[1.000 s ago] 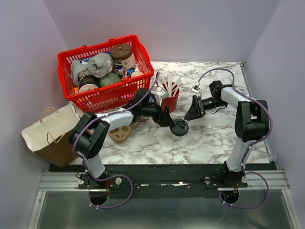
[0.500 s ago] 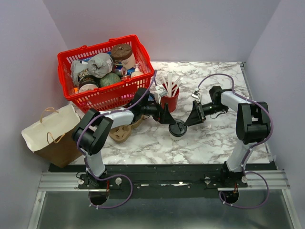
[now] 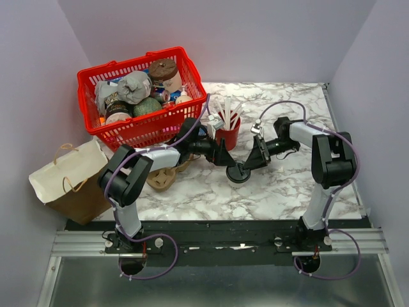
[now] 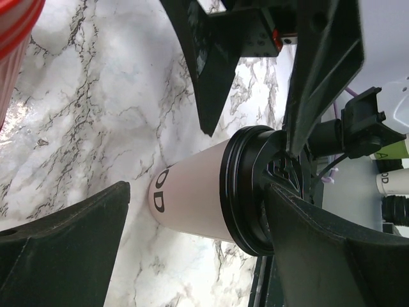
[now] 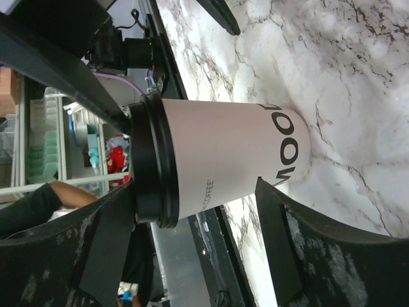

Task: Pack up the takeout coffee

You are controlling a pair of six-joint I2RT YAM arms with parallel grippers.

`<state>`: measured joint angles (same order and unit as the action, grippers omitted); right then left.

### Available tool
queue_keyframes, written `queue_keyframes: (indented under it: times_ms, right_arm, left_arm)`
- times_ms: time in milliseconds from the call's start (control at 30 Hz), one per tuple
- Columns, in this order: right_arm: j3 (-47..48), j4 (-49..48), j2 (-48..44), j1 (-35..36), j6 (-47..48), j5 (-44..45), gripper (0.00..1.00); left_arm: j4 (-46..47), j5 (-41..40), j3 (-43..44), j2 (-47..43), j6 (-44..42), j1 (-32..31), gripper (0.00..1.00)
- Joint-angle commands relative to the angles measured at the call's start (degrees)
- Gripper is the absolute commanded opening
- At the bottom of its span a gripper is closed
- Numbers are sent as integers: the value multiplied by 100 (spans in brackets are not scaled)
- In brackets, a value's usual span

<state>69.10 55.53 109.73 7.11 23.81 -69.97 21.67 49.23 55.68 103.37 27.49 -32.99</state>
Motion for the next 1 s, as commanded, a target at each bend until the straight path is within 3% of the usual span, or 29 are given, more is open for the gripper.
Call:
queue_keyframes:
  times_ms: [0,467,967]
  right_arm:
    - [121,-77,364,71,-253,-130,79]
    - [-283,-261,734,62,-447,-552,70]
    - [-547,-1053,-3,88,-949,-113,68]
  left_arm:
    - [197,95,-31,201,46,30,93]
    - [943,7,-435,386,591,56,92]
    - [1349,-142,-673,61,548,47,94]
